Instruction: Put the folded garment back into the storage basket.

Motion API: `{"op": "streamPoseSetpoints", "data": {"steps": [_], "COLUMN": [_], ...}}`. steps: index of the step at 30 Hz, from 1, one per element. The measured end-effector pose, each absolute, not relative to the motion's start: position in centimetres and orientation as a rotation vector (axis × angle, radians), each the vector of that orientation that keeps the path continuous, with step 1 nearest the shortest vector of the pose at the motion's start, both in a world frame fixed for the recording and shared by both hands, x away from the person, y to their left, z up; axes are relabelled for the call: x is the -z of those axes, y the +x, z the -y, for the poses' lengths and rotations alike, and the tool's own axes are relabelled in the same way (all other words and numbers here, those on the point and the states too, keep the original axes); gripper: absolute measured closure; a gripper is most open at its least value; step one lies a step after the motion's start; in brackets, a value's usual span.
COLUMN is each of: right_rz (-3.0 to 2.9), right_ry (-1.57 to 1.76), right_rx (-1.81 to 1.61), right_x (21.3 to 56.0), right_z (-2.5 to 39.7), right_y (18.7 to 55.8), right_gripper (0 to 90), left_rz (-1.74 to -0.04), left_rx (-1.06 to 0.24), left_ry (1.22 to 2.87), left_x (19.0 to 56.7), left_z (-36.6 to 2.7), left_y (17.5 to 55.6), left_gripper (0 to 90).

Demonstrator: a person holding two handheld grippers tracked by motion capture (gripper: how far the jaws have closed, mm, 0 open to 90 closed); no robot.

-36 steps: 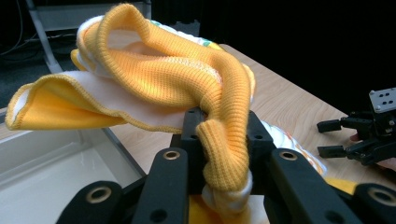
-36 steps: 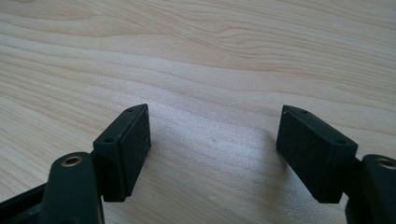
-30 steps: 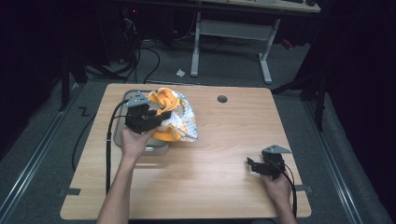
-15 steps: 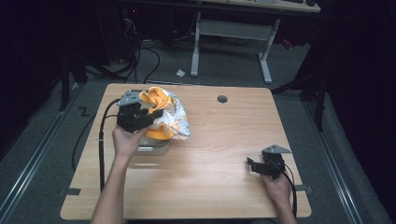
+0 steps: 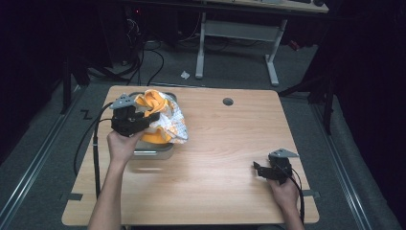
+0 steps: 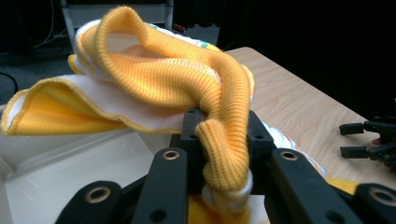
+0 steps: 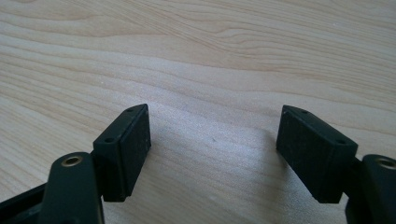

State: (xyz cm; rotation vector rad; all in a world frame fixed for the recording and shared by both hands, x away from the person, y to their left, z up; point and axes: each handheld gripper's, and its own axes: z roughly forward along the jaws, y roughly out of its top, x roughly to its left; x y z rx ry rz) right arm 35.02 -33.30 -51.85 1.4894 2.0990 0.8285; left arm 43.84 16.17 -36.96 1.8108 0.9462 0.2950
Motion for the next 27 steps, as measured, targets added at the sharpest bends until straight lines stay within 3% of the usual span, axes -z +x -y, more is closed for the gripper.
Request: {"op": "streamPoseSetpoints", "data": {"steps": [27], "right_rz": [-2.098], "right_ry": [1.49], "right_rx": [-0.828], "right_x": [51.8], "right_z": [33.3], "right_y": [35.0], "right_gripper": [26.4], "left_rz": [-1.058], "left_rx": [-0.354], "left_ry": [1.935], "left_x": [39.4], "left_z": [-18.2], "left_y": [45.1], "left_gripper": [74.9]}}
